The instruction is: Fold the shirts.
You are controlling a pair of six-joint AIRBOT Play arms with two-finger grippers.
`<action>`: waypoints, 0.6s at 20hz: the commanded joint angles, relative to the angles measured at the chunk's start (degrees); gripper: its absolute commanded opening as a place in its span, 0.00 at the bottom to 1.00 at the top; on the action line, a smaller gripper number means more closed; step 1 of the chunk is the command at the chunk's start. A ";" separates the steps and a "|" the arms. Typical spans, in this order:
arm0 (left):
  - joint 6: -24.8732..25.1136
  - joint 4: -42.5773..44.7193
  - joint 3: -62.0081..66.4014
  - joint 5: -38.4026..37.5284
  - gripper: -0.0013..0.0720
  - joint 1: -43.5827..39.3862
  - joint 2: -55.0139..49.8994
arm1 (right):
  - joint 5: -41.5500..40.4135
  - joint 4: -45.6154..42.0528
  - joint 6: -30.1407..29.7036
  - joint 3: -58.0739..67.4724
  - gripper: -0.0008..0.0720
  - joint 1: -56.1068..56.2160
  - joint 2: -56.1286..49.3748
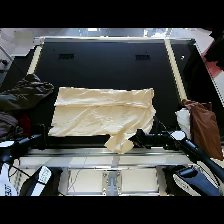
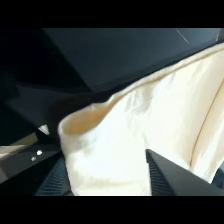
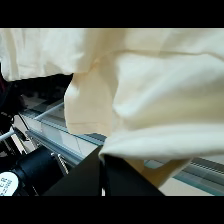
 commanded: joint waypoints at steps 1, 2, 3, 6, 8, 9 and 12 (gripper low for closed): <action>10.71 -7.43 0.00 1.29 0.51 0.13 -6.08 | 0.07 0.07 0.00 0.09 0.04 0.04 0.00; 13.22 -8.61 0.04 1.27 0.33 0.15 -6.62 | 0.07 0.07 0.00 0.09 0.04 0.04 0.31; 14.40 -8.85 0.11 1.29 0.17 0.15 -6.27 | 0.07 0.00 0.00 0.17 0.04 0.04 0.96; 16.37 -9.07 0.68 0.87 0.03 0.17 -1.90 | 0.17 -1.25 0.11 1.95 0.04 0.04 4.66; 17.49 -9.05 1.64 -1.90 0.03 0.17 3.56 | 1.09 -2.71 1.29 3.87 0.04 0.04 8.22; 17.46 -9.01 2.10 -3.63 0.03 0.17 6.62 | 2.12 -4.70 3.87 4.98 0.04 0.04 10.08; 17.35 -7.76 3.08 -7.87 0.03 -0.44 15.54 | 8.41 -13.20 10.91 7.91 0.03 0.04 14.14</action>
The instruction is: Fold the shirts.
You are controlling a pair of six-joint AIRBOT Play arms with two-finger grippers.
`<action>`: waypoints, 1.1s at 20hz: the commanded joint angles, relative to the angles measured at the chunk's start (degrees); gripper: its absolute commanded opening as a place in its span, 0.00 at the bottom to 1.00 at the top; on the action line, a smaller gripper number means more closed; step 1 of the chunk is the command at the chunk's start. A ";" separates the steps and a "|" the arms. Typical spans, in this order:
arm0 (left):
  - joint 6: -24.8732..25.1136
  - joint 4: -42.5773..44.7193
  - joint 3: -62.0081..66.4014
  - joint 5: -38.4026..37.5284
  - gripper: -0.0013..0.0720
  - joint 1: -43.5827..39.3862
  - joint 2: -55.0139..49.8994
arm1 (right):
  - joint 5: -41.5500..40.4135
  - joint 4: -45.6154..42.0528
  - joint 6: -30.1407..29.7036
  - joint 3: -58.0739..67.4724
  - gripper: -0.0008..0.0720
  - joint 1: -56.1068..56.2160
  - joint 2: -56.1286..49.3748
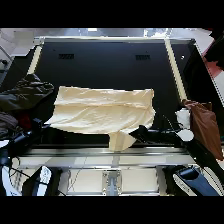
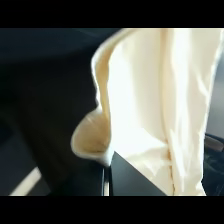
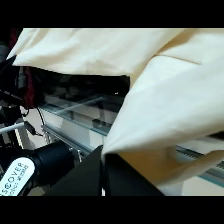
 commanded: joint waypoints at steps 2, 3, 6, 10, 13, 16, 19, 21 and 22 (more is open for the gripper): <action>0.68 0.46 0.96 -6.21 0.03 -1.11 11.52 | 8.17 -12.11 9.97 3.82 0.03 0.04 5.99; -0.61 0.50 0.96 -7.21 0.03 -1.07 13.57 | 9.20 -13.79 11.76 4.46 0.03 0.04 7.28; -1.46 0.50 2.54 -7.30 0.02 -1.07 17.90 | 12.52 -18.78 16.06 7.15 0.03 0.04 10.60; 2.64 3.39 12.41 -7.91 0.02 -3.17 14.47 | 13.33 -27.47 18.23 10.56 0.03 0.00 10.86; 2.73 13.42 22.86 -8.11 0.02 -8.92 5.38 | 7.17 -36.83 18.14 14.27 0.03 0.00 7.91; 5.38 16.65 32.02 -7.98 0.02 -19.78 -6.58 | -0.68 -40.65 13.51 19.65 0.03 0.00 -1.09; 1.79 25.88 39.89 -4.55 0.02 -30.40 -19.30 | -3.63 -43.69 10.34 27.39 0.03 -0.81 -14.21; -3.80 34.49 45.29 -4.37 0.02 -33.16 -26.91 | -3.67 -46.21 10.29 33.22 0.03 -3.45 -21.46; -5.42 37.35 47.95 -4.68 0.02 -33.33 -30.08 | -3.93 -46.18 10.05 36.39 0.03 -5.27 -24.76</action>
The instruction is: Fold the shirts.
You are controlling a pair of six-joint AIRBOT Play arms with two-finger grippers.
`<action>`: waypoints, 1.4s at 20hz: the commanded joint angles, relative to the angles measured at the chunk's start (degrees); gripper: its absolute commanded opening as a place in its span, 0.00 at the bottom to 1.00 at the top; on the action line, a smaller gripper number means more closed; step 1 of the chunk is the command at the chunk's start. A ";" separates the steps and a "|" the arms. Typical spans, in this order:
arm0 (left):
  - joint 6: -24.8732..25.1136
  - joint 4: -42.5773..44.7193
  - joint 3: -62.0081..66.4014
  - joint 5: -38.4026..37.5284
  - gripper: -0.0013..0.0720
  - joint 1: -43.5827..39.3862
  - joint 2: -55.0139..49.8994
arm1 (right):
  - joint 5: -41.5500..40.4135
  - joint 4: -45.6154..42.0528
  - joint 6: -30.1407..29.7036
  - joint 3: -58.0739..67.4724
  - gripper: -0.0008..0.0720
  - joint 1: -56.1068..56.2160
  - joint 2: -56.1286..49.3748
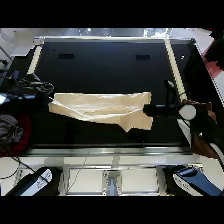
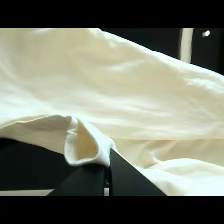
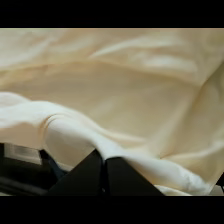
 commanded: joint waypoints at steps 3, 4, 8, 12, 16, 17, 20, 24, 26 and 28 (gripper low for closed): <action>-6.08 15.41 14.34 0.85 0.02 -4.55 -16.68 | -2.34 -3.56 -5.11 16.65 0.03 -6.14 -16.96; -6.03 15.69 16.17 0.79 0.02 -4.74 -18.49 | -2.32 -3.50 -5.73 19.47 0.03 -6.56 -19.30; -6.19 17.75 18.91 2.16 0.02 -6.75 -23.89 | -2.21 -2.71 -6.19 25.05 0.03 -6.01 -27.15; -9.33 21.81 18.95 3.98 0.02 -6.80 -26.97 | -2.29 -2.84 -6.78 25.14 0.03 -5.66 -33.05; -9.31 22.14 18.97 4.87 0.03 -7.89 -28.65 | -2.25 -1.29 -7.52 25.14 0.03 -5.66 -37.24; -9.29 22.12 18.99 5.68 0.03 -8.28 -28.72 | -2.29 -1.44 -7.52 25.11 0.03 -5.68 -37.57; -9.31 22.10 19.12 8.20 0.64 -9.40 -28.61 | -2.29 -1.66 -7.52 25.75 0.04 -5.70 -37.44; -9.33 21.97 19.12 6.21 0.87 -9.29 -26.47 | 4.63 -3.30 -7.67 31.54 0.49 -5.84 -35.10; -9.33 21.92 19.12 5.88 0.87 -8.83 -23.10 | 11.87 -7.96 -7.69 35.95 0.49 -6.23 -31.78; -9.29 21.90 19.12 7.43 0.86 -8.85 -18.16 | 15.96 -13.00 -7.67 38.18 0.49 -8.15 -26.14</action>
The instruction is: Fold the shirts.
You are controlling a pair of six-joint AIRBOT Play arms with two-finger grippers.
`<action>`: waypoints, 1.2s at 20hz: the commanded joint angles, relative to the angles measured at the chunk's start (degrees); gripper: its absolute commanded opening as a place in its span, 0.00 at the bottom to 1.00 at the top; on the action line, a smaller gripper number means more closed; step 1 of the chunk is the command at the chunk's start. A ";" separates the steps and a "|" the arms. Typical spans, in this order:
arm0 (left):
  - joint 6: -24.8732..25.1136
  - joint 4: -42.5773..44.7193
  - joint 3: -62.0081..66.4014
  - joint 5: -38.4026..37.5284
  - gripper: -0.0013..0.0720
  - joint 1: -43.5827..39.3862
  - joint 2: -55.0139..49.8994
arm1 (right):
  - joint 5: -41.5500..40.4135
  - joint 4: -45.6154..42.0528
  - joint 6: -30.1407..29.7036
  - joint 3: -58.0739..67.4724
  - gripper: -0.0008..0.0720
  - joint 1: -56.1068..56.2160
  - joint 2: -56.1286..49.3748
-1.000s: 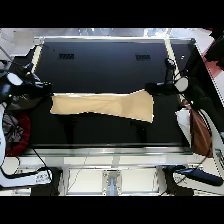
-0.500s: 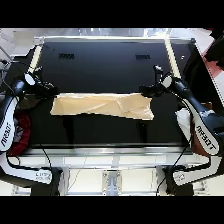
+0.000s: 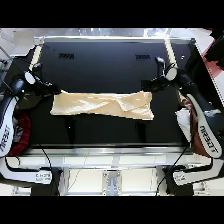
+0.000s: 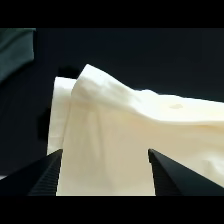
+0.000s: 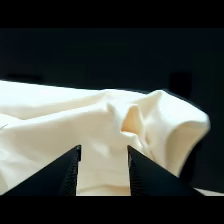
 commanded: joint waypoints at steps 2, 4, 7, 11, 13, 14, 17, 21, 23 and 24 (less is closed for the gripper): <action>1.29 -1.60 0.07 6.32 0.87 -0.39 10.71 | 7.30 -8.48 0.00 3.76 0.49 -5.25 12.13; 6.36 -6.19 0.07 14.16 0.86 -1.81 16.35 | 6.82 -7.96 0.63 3.43 0.49 -10.75 17.57; 8.41 -7.37 3.80 12.90 0.85 -5.05 19.45 | 2.80 -3.89 3.30 -3.17 0.66 -17.49 21.49; 9.73 -7.39 11.06 0.90 0.85 -10.10 15.41 | -6.25 7.30 5.25 -19.71 0.65 -22.16 19.91; 9.75 -7.37 14.95 -5.25 0.85 -12.96 11.47 | -6.32 12.98 4.94 -24.70 0.61 -24.57 16.04; 9.75 -7.32 17.03 -8.26 0.85 -14.45 9.16 | -3.63 15.13 3.30 -25.16 0.61 -26.01 13.11; 9.73 -2.86 22.86 -13.55 0.85 -20.04 1.25 | 12.66 30.56 -13.07 -23.28 0.61 -30.12 2.49; 9.70 7.69 25.38 -14.19 0.85 -27.56 -5.97 | 18.16 41.18 -22.77 -19.98 0.78 -29.29 -6.12; 9.70 8.79 25.38 -14.14 0.85 -29.68 -7.54 | 13.99 40.74 -23.63 -19.37 0.82 -27.80 -7.52; 9.70 8.74 25.38 -14.12 0.85 -30.29 -8.00 | 11.98 40.74 -23.69 -19.08 0.82 -27.21 -8.09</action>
